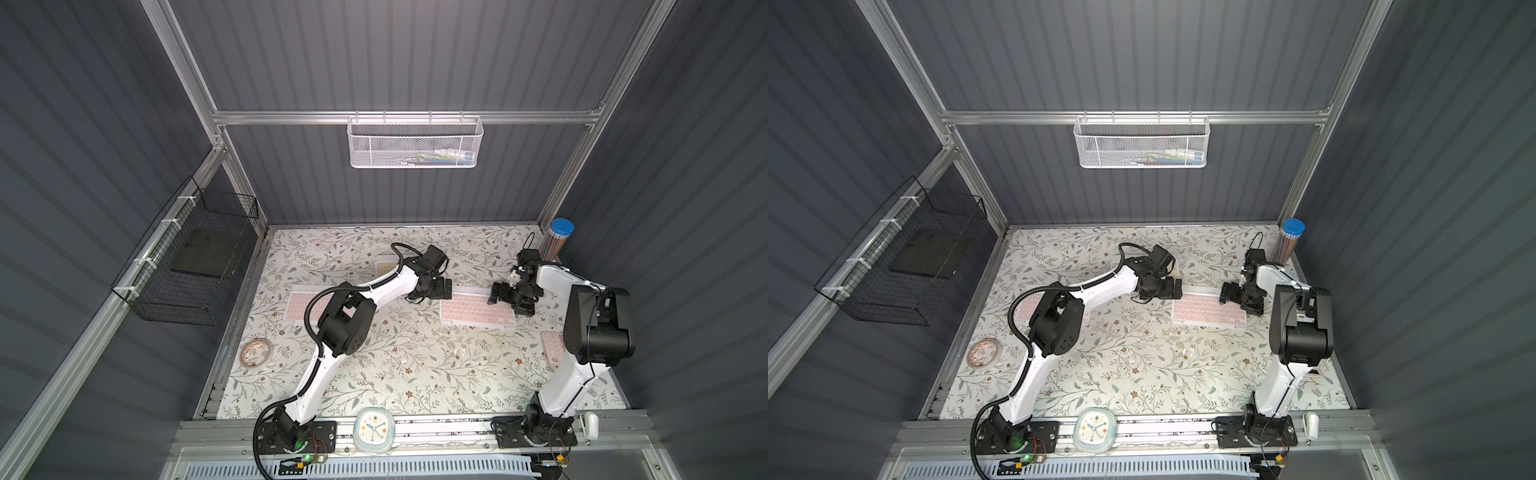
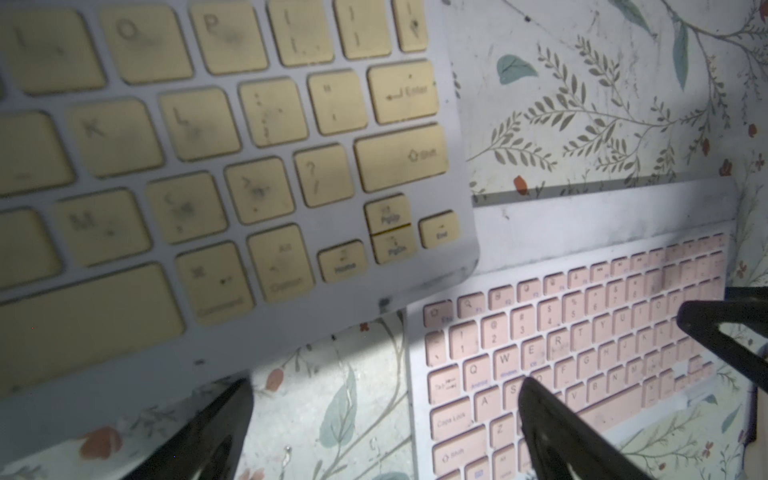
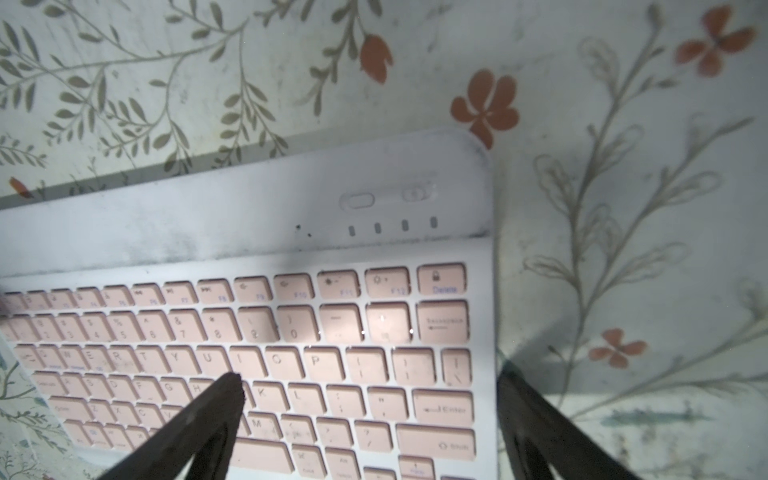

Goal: Stack the numeric keypads
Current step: Move the numeric keypad to the center of the board.

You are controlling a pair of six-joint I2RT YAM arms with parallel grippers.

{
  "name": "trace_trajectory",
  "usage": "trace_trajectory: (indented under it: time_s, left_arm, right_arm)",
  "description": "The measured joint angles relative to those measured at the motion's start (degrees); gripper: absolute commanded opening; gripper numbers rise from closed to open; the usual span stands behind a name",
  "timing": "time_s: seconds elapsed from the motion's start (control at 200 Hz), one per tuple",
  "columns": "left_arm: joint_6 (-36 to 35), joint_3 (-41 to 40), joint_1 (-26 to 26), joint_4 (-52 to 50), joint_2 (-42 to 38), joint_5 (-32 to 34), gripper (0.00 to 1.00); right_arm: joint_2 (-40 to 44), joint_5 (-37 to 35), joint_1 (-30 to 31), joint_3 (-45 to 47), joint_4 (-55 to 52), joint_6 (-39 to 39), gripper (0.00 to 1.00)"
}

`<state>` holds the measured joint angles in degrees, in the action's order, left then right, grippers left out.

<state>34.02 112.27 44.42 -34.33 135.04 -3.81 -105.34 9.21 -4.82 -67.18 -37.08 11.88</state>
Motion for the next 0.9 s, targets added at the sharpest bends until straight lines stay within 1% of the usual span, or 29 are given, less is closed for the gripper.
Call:
trace_trajectory:
  time_s: [0.47,0.67,0.896]
  left_arm:
    - [-1.05,3.96,-1.79,-3.15,1.33,1.01,1.0]
    - [-1.03,3.1,-1.97,-2.12,1.27,-1.29,1.0]
    - [-1.38,0.74,-0.92,-1.73,0.28,-2.91,1.0]
  right_arm:
    - [-0.46,-1.9,2.38,-0.11,0.81,0.13,0.96]
    - [-1.22,-1.97,2.6,-1.18,0.2,-0.15,0.96]
    - [-3.61,-3.67,5.16,-4.44,-1.6,-2.12,0.96]
